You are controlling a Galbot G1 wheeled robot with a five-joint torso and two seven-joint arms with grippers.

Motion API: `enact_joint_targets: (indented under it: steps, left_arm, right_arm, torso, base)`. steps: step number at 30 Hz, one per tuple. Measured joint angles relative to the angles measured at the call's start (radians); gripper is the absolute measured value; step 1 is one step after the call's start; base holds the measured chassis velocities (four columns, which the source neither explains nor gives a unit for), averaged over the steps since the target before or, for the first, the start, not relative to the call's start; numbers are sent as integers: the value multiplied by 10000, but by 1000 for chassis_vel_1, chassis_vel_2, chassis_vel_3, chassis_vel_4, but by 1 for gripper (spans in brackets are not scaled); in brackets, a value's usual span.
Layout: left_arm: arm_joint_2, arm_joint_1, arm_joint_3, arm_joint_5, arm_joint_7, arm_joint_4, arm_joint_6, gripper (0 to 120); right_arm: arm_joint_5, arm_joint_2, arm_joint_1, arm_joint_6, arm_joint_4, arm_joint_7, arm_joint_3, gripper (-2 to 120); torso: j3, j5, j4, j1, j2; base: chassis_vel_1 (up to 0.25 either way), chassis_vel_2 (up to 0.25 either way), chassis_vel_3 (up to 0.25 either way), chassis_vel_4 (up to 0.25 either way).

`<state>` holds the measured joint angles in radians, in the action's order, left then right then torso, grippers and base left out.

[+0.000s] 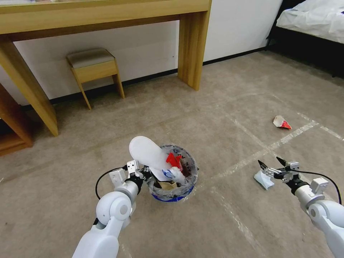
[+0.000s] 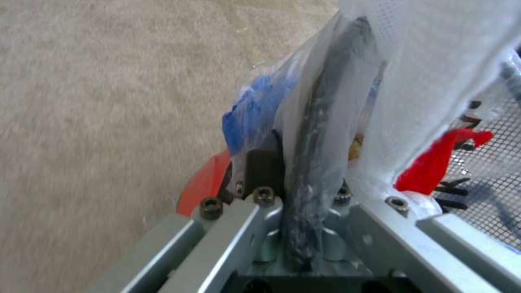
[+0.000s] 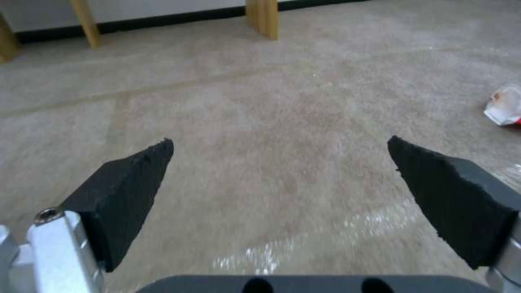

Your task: Pick up the trash bin and place the garbage on the floor into it.

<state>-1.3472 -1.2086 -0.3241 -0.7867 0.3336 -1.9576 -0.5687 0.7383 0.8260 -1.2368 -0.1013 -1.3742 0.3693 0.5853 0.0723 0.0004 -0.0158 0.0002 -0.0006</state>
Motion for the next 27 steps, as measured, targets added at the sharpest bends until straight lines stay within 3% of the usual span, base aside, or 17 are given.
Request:
enact_joint_targets:
  steps: [14,27]
  left_arm:
    - [37,57,2,-70,20,93,-19,1]
    - [173,202,-52,105,32,275,-184,1]
  right_arm:
    - [-241,-63,-103,-193,132,-409,46,100]
    - [-718,-934,-57,587,952,-192,-6,100]
  torso:
    - [3,-1,6,2,0]
    - [-2,0,-2,1,0]
  base:
    - [-250,252,250,-245]
    - [-11,1,-14,-6]
